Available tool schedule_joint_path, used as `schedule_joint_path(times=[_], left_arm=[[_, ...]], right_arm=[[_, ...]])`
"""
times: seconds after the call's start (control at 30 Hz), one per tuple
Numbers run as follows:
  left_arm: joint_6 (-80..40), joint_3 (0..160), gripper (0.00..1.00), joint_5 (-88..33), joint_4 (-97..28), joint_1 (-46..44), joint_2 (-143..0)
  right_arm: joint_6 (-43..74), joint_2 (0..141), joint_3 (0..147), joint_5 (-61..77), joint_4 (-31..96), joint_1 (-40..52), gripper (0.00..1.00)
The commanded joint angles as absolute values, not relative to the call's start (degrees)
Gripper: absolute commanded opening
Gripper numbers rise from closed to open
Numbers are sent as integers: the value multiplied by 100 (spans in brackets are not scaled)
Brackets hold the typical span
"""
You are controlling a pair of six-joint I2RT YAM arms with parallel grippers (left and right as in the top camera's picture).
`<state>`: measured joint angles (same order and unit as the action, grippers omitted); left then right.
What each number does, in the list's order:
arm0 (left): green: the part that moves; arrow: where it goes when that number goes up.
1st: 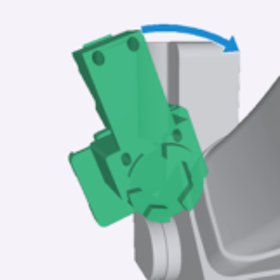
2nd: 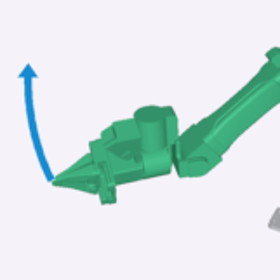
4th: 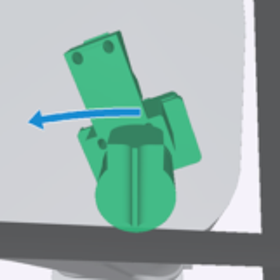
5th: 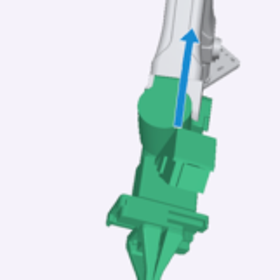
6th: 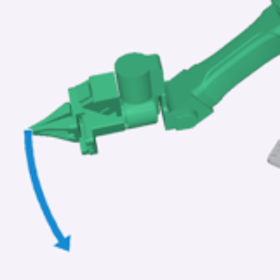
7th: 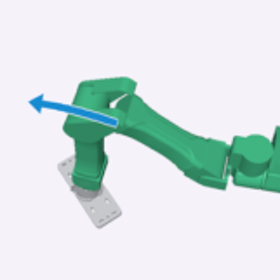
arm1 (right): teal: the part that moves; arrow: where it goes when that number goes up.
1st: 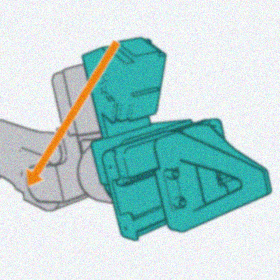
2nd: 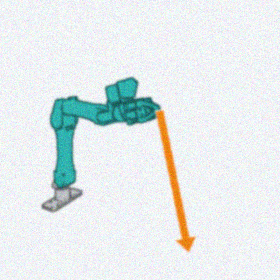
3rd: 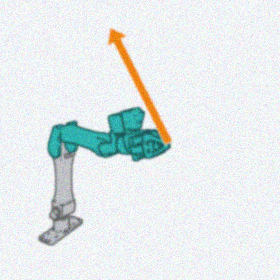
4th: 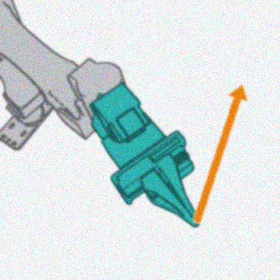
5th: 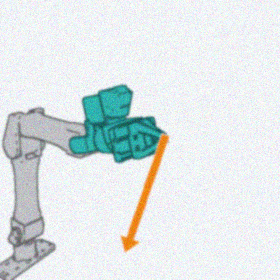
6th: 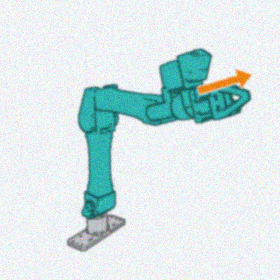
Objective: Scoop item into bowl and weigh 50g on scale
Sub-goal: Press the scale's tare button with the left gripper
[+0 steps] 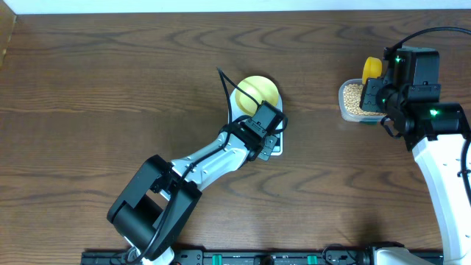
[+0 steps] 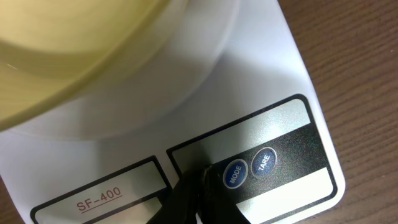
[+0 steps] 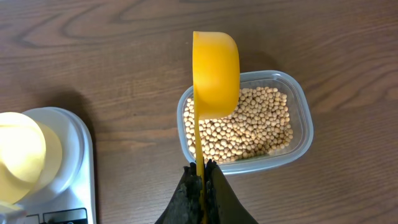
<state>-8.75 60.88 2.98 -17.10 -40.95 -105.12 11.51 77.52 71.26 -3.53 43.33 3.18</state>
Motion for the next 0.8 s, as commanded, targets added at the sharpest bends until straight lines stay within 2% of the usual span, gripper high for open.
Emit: schedule_joint_path(times=[0.0,0.77], left_arm=[[-884,6014,7,368,-1828,-4080,-10685],[-882,6010,7,370,-2012,-4080,-11170]], right_arm=[[1192,7725,7262,-438,4351,294,2],[1190,7725,7262,-438,4462,294,2]])
